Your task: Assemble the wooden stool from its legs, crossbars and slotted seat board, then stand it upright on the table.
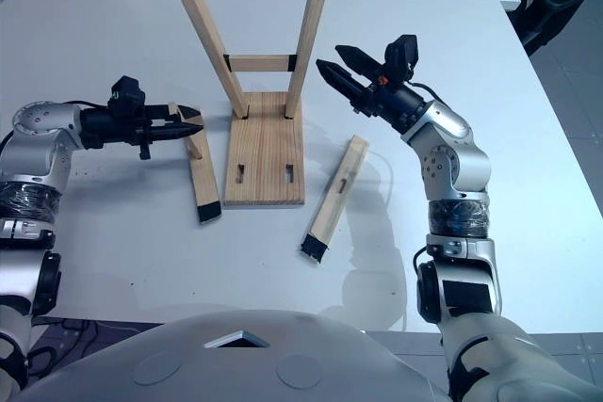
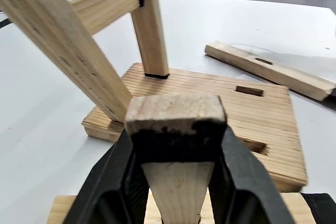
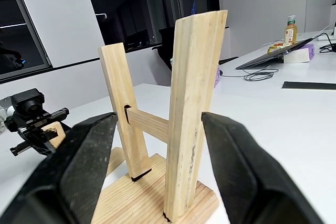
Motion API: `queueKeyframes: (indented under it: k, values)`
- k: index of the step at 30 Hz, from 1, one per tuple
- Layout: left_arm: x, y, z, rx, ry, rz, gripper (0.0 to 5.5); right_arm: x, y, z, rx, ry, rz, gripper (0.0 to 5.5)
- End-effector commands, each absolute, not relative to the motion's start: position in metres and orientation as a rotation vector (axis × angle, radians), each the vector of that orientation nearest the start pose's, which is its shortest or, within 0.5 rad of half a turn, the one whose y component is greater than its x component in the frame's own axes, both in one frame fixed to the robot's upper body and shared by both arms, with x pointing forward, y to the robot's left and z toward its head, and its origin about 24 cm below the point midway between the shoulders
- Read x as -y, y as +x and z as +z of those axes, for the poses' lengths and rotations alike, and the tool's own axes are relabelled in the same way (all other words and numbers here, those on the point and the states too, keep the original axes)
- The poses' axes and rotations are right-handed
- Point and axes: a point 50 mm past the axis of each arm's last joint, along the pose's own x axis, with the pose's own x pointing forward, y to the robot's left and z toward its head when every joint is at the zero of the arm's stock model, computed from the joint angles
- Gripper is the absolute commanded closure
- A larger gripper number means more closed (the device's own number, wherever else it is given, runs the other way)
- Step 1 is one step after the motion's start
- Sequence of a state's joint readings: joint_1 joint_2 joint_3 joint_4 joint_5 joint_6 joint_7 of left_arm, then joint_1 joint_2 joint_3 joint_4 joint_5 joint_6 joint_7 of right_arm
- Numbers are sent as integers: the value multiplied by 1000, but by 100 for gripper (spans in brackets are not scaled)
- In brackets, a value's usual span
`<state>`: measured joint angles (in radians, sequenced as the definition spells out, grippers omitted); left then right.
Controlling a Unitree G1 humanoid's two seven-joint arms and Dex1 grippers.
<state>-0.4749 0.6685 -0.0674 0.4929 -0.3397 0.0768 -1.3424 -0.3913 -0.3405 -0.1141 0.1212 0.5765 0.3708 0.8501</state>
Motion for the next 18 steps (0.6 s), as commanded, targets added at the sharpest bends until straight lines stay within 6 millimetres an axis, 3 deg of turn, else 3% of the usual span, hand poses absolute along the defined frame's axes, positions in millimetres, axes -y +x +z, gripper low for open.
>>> queueKeyframes:
  k: [1,4,12,18]
  values:
    - [-241,300,109,-227,220,-1105,339,176,305,123,64,276,872,256]
    - [-243,293,119,-180,256,-1058,289,179,301,121,64,287,851,256]
    - [-247,233,137,-200,270,-1018,289,182,281,104,20,323,803,256]
    - [-238,230,177,39,194,-793,289,184,277,101,9,336,779,256]
